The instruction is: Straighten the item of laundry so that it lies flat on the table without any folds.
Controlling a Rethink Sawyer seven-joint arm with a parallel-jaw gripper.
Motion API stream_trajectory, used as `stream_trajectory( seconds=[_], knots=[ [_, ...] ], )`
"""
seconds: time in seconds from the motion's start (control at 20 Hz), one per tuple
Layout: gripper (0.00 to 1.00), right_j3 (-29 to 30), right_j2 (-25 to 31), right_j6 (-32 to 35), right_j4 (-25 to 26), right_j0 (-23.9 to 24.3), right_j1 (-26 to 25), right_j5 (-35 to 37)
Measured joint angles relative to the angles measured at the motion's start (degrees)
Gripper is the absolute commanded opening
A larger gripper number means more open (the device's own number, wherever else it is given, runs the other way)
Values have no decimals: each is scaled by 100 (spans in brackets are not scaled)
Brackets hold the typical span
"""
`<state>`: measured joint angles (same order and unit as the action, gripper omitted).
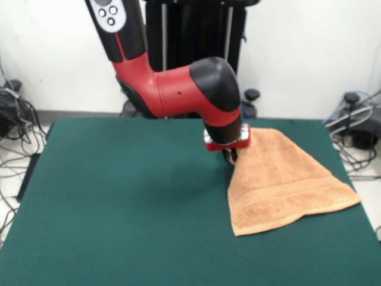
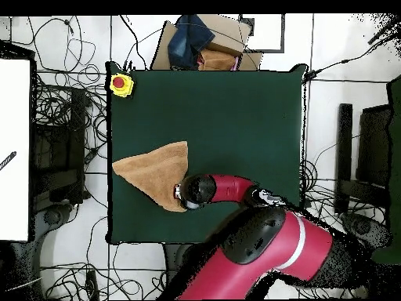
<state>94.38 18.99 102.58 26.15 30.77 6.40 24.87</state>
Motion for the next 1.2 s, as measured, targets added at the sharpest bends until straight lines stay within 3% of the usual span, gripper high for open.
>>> stream_trajectory(
  seconds=[0.7,1.2],
  knots=[
    [0,-80,-639,0,649,-116,427,0],
    [0,-269,-843,0,689,-178,437,0]
  ],
)
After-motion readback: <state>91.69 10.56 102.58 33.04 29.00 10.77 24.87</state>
